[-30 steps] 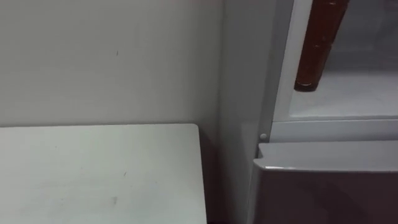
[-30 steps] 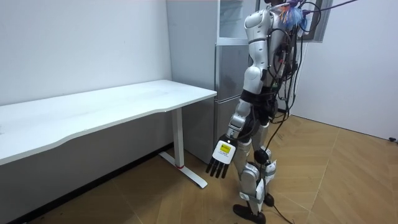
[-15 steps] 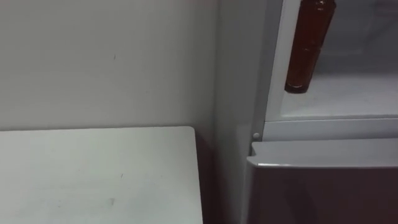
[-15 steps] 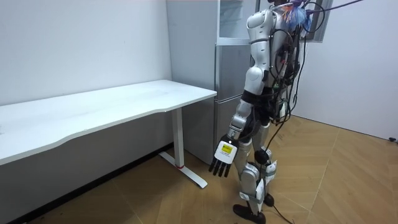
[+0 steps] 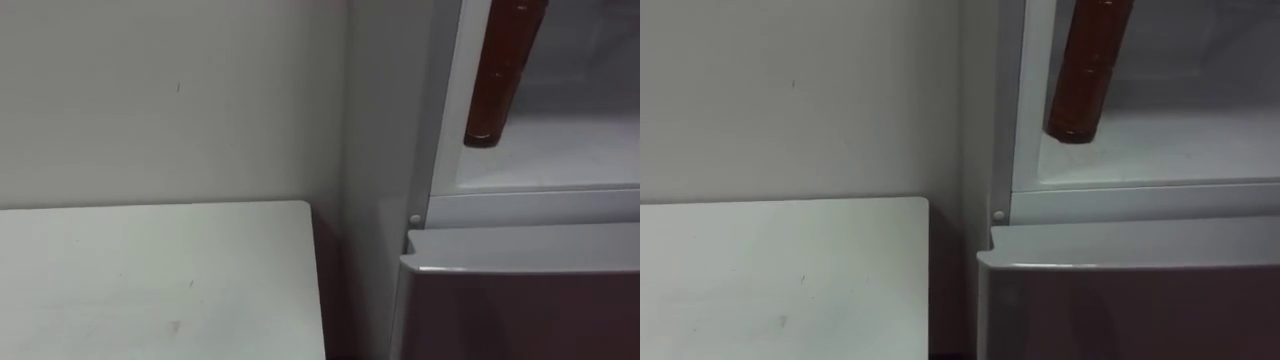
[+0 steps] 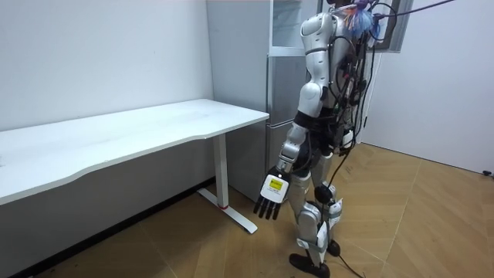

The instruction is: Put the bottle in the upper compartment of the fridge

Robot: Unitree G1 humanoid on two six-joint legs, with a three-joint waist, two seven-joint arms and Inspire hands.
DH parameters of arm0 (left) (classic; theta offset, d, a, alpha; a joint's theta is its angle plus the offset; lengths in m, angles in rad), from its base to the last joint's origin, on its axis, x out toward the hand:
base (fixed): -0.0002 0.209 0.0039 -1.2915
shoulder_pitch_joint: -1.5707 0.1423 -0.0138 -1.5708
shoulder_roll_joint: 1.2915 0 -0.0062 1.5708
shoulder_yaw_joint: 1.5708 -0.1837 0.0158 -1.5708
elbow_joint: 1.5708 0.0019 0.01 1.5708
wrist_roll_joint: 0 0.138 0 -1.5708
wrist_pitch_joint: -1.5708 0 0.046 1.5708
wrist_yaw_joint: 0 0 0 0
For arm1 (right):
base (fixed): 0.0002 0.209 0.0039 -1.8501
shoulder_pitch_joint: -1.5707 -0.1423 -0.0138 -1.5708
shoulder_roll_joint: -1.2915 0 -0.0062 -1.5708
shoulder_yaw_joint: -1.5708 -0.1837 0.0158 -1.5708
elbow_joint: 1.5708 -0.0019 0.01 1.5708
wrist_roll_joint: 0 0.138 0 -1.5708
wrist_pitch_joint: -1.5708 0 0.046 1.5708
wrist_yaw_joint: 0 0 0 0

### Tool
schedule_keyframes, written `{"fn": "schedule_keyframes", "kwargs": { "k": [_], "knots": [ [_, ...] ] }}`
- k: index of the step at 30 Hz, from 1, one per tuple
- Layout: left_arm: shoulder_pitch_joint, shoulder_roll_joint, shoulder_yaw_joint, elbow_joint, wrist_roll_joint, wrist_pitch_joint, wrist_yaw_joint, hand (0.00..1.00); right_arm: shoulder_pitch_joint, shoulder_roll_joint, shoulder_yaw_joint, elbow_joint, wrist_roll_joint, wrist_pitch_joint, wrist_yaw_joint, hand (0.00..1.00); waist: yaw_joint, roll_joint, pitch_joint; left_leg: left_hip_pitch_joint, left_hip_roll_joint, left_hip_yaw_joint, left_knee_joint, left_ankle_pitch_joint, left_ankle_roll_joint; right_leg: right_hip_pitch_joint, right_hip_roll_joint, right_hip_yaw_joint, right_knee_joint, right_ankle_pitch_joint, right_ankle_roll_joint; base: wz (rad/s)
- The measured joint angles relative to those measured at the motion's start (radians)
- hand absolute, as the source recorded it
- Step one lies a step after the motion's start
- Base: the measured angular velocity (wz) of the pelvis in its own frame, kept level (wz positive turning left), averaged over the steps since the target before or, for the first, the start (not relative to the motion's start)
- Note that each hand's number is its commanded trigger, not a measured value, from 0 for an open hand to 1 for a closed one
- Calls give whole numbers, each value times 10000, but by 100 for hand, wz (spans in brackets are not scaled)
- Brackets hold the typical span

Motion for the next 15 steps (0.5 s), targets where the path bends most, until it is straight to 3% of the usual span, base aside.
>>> {"fn": "schedule_keyframes", "kwargs": {
  "k": [3,5,8,15],
  "knots": [
    [48,-9,5,-224,-2,178,-4,0,15,-193,-94,-629,-5,48,-316,0,7,-22,11,-9,12,96,-56,-6,7,-122,-5,41,147,-9,9,-11],
    [120,-3,73,-452,-14,275,-9,0,117,-227,-93,-2199,-181,70,-868,0,-71,-89,53,-35,1,162,-78,-9,13,-171,-12,111,136,-12,10,-12],
    [89,-16,299,-494,6,289,-8,0,110,-445,-93,-3925,-478,-13,-1190,0,-196,-160,52,-27,-1,166,-53,-9,14,-151,3,184,113,-12,10,-1],
    [151,-17,488,-574,120,281,53,0,139,-921,-292,-5627,-1234,-168,-1780,0,-198,-294,37,-42,17,167,-69,-8,12,-185,19,129,119,-11,10,0]
  ]
}}
